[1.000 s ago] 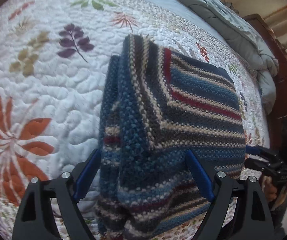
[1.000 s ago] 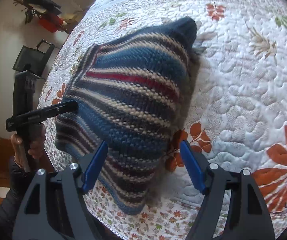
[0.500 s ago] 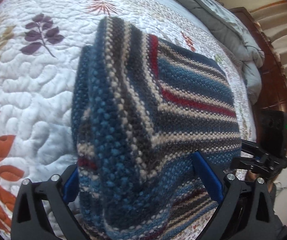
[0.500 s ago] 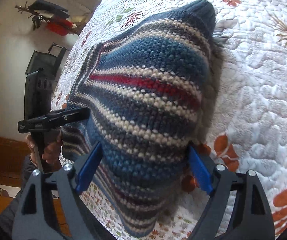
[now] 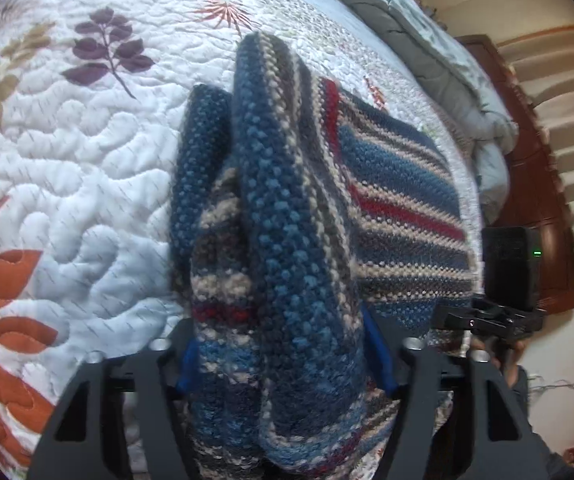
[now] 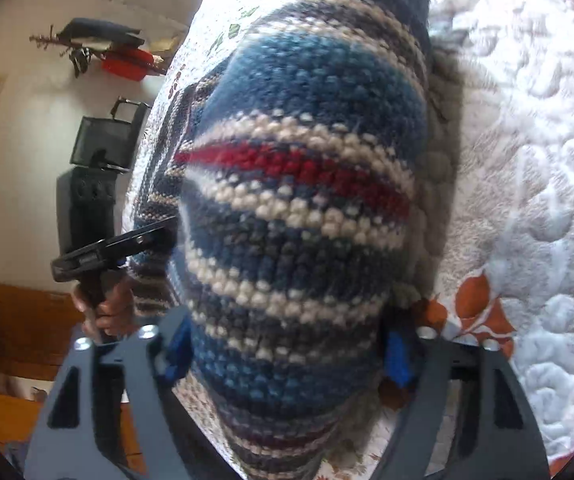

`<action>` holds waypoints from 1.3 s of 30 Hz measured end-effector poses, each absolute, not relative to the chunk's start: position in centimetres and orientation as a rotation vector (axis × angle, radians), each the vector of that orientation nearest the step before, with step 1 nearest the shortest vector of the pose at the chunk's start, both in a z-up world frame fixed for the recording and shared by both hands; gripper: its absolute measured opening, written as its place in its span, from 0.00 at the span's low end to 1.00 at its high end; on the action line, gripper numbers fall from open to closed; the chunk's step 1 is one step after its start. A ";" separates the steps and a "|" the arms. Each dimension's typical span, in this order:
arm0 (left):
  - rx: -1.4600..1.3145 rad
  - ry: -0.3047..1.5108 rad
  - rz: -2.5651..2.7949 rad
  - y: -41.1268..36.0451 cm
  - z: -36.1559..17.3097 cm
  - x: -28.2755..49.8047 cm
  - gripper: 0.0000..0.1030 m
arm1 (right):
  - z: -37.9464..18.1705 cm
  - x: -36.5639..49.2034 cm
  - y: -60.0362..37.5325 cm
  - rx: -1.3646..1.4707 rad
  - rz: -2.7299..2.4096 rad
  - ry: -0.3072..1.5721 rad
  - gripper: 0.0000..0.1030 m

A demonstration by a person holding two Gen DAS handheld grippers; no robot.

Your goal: Fold small clothes

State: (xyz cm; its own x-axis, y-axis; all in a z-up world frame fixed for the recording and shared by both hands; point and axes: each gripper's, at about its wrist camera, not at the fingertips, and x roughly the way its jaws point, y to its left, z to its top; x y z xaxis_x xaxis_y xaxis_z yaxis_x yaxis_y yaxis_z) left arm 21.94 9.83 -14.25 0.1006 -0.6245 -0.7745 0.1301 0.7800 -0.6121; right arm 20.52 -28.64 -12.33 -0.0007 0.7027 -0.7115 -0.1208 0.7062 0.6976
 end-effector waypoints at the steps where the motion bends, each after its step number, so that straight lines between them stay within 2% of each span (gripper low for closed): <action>1: -0.445 1.363 -0.577 9.5 -14.0 21.8 0.49 | -11.9 20.4 -28.6 0.503 0.693 1.427 0.60; 7: -0.413 1.331 -0.576 6.3 -11.7 20.6 0.42 | -9.1 19.2 -29.8 0.463 0.691 1.369 0.56; 17: -0.413 1.252 -0.718 -4.5 -8.0 20.4 0.40 | -3.9 17.6 -40.0 0.408 0.611 1.252 0.56; 20: -0.414 1.252 -0.748 -7.5 -8.6 20.6 0.40 | -4.6 18.0 -43.8 0.424 0.589 1.243 0.56; 23: -0.440 1.311 -0.745 -8.9 -11.5 20.8 0.40 | -7.8 18.4 -46.8 0.457 0.565 1.283 0.57; 26: -0.453 1.333 -0.722 -9.0 -14.2 20.5 0.44 | -11.5 18.3 -48.1 0.523 0.577 1.316 0.61; 28: -0.480 1.319 -0.730 -8.2 -14.8 20.2 0.47 | -11.8 17.9 -48.1 0.536 0.601 1.274 0.63; 31: -0.470 1.299 -0.699 -7.1 -14.0 19.2 0.52 | -11.6 17.2 -48.3 0.538 0.598 1.256 0.71; 33: -0.426 1.266 -0.656 -6.4 -12.9 17.8 0.56 | -11.4 16.6 -48.8 0.548 0.591 1.265 0.73; 38: -0.346 1.193 -0.579 -5.9 -10.7 13.9 0.59 | -10.4 13.5 -49.4 0.566 0.592 1.272 0.74; 39: -0.317 1.175 -0.547 -6.0 -10.3 12.8 0.62 | -10.4 12.7 -49.8 0.568 0.597 1.277 0.74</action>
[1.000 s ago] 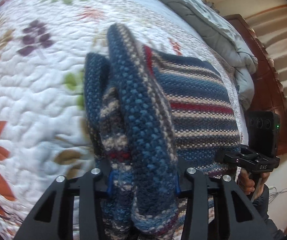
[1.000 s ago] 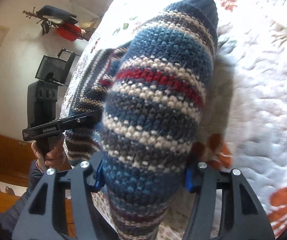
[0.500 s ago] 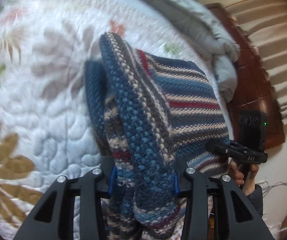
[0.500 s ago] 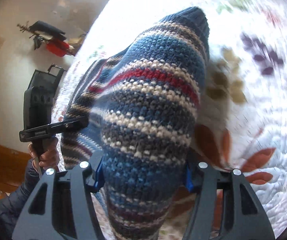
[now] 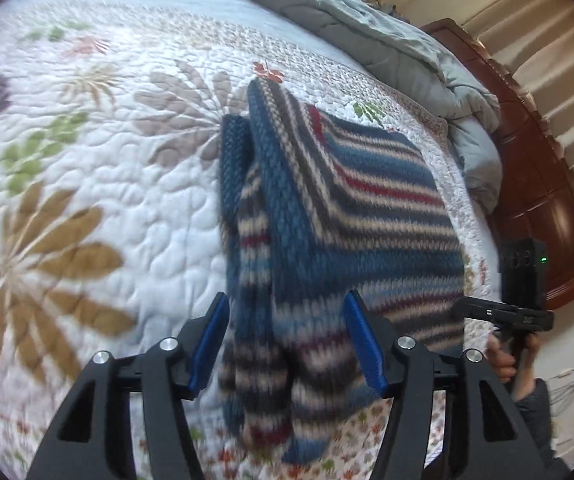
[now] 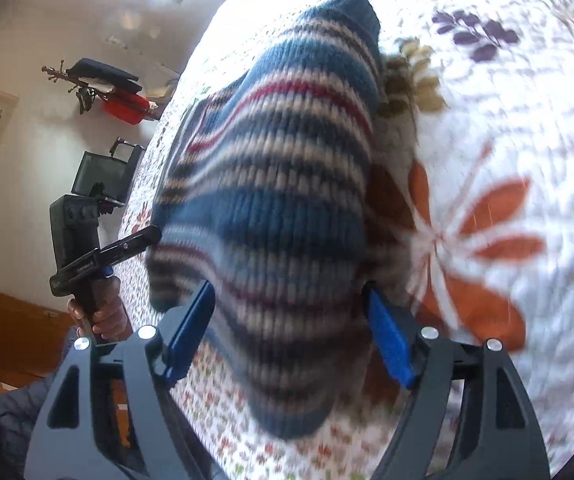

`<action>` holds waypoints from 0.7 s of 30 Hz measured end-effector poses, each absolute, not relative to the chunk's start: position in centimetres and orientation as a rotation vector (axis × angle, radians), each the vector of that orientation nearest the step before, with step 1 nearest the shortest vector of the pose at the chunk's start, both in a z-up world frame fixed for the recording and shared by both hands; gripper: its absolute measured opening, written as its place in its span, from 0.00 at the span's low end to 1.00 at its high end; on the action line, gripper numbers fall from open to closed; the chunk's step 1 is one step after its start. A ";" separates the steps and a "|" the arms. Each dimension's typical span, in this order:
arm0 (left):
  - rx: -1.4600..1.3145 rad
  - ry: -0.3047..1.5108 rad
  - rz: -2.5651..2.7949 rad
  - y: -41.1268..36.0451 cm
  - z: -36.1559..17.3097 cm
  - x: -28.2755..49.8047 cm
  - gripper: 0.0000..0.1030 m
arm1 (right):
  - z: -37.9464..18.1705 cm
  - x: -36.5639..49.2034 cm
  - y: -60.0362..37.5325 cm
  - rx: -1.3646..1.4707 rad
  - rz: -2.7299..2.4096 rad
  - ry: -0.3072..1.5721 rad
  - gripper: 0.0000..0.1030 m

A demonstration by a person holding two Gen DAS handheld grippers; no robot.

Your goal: Fold small clothes

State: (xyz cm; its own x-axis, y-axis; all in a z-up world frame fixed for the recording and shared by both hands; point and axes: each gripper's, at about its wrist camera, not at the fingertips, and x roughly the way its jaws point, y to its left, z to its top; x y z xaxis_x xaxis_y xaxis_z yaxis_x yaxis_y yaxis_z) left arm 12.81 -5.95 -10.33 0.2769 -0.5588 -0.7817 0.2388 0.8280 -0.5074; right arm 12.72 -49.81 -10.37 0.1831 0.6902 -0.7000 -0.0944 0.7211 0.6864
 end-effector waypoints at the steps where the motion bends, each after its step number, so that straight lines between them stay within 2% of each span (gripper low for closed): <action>1: -0.289 1.161 -0.519 -6.1 -10.1 12.1 0.65 | -10.4 12.0 -49.7 0.569 0.604 1.282 0.74; 5: -0.176 1.098 -0.404 -6.6 -9.8 9.2 0.69 | -10.3 10.5 -49.0 0.544 0.615 1.296 0.70; 8: -0.120 1.102 -0.356 -7.1 -10.3 8.8 0.71 | -10.7 9.7 -48.5 0.524 0.590 1.312 0.53; 10: -0.118 1.143 -0.335 -7.6 -11.2 9.3 0.71 | -11.5 9.6 -48.7 0.520 0.555 1.329 0.39; 13: -0.117 1.175 -0.327 -7.7 -12.3 9.7 0.75 | -12.2 9.4 -49.0 0.550 0.527 1.343 0.33; 17: -0.116 1.161 -0.307 -7.6 -12.8 9.7 0.78 | -12.5 8.9 -48.9 0.549 0.507 1.335 0.35; 19: -0.123 1.149 -0.296 -7.5 -12.4 9.0 0.78 | -12.2 8.1 -49.0 0.549 0.487 1.331 0.51; 21: -0.104 1.130 -0.275 -7.2 -11.5 7.9 0.78 | -11.4 6.8 -49.3 0.512 0.442 1.297 0.56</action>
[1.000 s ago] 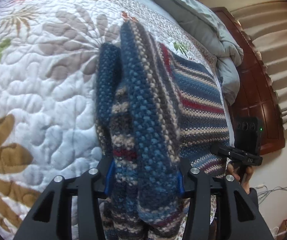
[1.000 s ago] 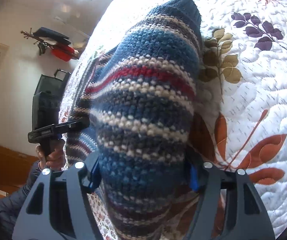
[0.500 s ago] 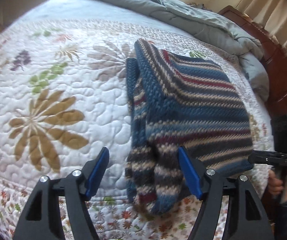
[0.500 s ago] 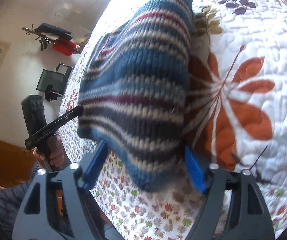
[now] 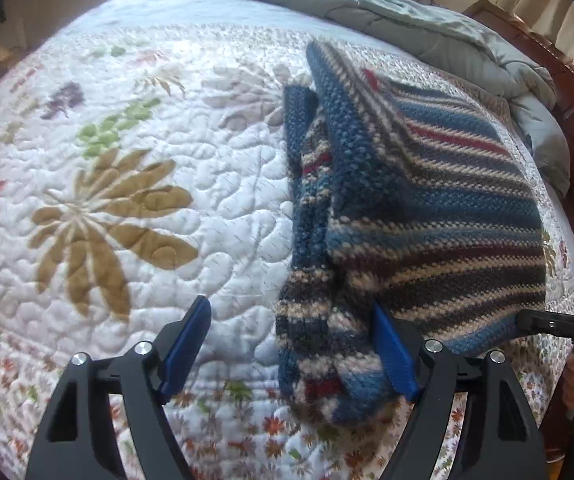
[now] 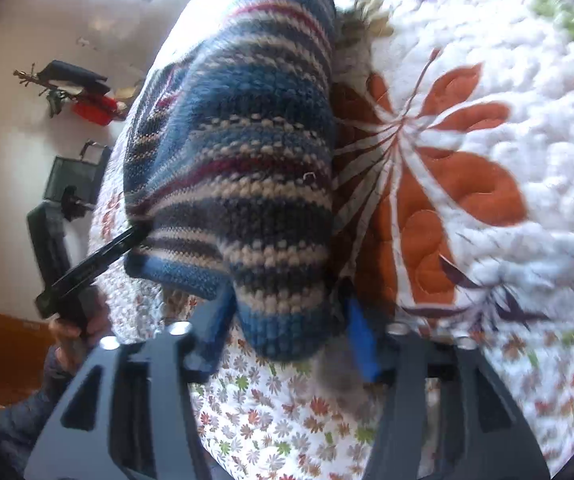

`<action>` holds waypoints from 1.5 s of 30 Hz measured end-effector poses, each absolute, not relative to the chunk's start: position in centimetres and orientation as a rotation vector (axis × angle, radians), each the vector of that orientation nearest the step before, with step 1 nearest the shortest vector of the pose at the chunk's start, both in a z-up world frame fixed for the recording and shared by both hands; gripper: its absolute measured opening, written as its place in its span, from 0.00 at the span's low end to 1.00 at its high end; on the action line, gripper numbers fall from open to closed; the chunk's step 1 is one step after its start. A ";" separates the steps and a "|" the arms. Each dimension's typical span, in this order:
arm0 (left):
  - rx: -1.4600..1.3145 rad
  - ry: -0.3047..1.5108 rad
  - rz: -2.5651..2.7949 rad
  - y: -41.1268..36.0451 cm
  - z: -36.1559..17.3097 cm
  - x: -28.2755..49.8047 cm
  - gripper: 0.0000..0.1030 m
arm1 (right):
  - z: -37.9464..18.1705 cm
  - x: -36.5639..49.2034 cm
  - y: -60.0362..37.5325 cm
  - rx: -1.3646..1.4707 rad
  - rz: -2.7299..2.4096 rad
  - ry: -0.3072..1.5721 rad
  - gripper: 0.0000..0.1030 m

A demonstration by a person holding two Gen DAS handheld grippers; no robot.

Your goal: Fold small clothes

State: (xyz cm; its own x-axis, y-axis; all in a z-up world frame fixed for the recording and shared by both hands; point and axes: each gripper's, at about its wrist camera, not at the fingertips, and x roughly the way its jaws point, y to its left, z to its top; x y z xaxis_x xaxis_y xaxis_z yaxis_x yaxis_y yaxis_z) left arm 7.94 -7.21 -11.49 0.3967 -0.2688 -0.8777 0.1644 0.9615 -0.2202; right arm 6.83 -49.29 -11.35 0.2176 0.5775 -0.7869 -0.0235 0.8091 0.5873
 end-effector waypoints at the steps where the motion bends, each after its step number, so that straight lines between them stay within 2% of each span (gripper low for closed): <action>1: -0.085 1.122 -0.263 -7.2 -10.9 7.3 0.78 | -10.8 6.1 -49.2 0.488 0.421 1.276 0.56; 3: -0.049 1.110 -0.231 -7.4 -9.9 6.5 0.78 | -9.1 4.5 -48.8 0.436 0.354 1.237 0.57; 7: -0.024 1.102 -0.169 -7.6 -8.1 4.8 0.83 | -6.2 1.8 -47.4 0.337 0.205 1.174 0.73; 11: -0.015 1.089 -0.124 -7.9 -6.2 3.2 0.87 | -4.2 -0.2 -45.8 0.285 0.123 1.146 0.80; 13: 0.009 1.089 -0.099 -8.3 -5.6 2.6 0.88 | -3.4 -0.9 -45.1 0.257 0.091 1.143 0.88; 31: 0.066 0.972 -0.062 -8.0 0.1 -2.5 0.93 | 1.1 -3.8 -42.5 0.200 0.049 1.075 0.91; 45: 0.107 0.969 -0.060 -8.5 0.3 -2.7 0.94 | 1.2 -3.4 -40.8 0.168 0.046 1.087 0.91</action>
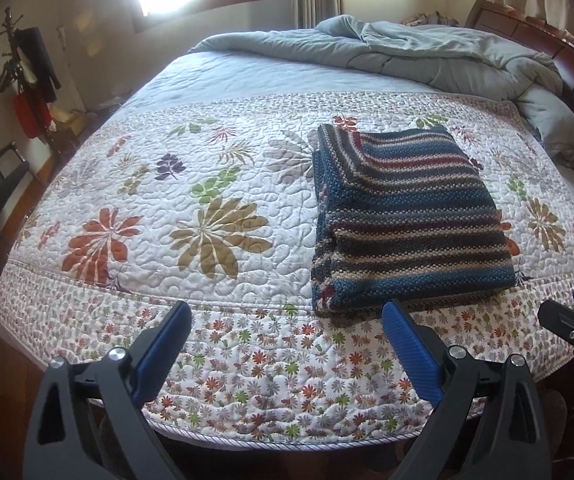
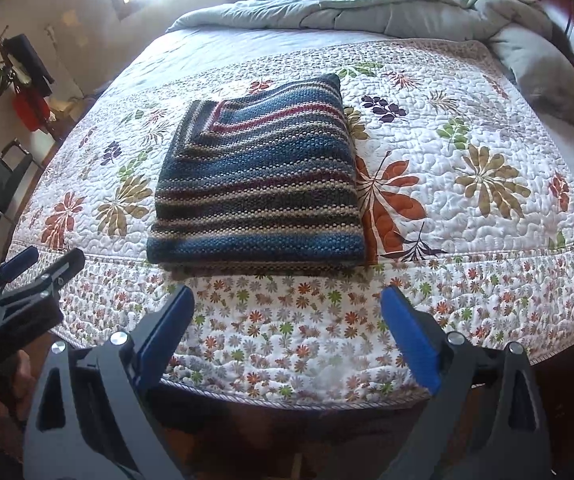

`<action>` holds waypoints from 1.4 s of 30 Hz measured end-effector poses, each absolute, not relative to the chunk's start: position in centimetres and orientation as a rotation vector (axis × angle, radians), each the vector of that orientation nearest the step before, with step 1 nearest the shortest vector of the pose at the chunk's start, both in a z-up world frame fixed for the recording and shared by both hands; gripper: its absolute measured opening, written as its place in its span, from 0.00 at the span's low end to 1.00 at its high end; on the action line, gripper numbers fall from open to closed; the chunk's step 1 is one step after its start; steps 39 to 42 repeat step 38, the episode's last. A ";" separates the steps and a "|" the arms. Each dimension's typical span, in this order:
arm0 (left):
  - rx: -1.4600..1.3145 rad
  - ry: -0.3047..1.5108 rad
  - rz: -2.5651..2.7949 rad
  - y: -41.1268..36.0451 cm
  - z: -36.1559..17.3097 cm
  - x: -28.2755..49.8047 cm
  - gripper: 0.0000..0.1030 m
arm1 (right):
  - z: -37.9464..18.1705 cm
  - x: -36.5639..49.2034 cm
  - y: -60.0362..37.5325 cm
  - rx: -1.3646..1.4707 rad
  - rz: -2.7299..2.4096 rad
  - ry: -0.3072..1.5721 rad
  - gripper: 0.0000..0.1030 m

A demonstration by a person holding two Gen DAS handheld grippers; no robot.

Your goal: Fold small clothes

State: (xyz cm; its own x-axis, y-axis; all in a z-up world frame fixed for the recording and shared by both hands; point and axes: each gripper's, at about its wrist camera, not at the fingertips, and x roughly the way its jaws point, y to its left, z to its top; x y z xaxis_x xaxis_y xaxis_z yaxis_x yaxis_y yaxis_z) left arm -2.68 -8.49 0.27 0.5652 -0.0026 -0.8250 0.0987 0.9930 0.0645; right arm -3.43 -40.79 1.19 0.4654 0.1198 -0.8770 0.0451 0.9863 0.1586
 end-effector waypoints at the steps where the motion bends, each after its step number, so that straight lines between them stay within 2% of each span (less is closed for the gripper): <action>1: 0.112 0.970 -0.059 -8.6 0.2 -2.7 0.94 | 1.2 -3.4 -40.8 0.167 0.042 1.087 0.91; 42: 0.135 1.029 -0.066 -9.6 -1.9 -1.8 0.94 | -0.1 -3.0 -41.1 0.144 0.046 1.104 0.91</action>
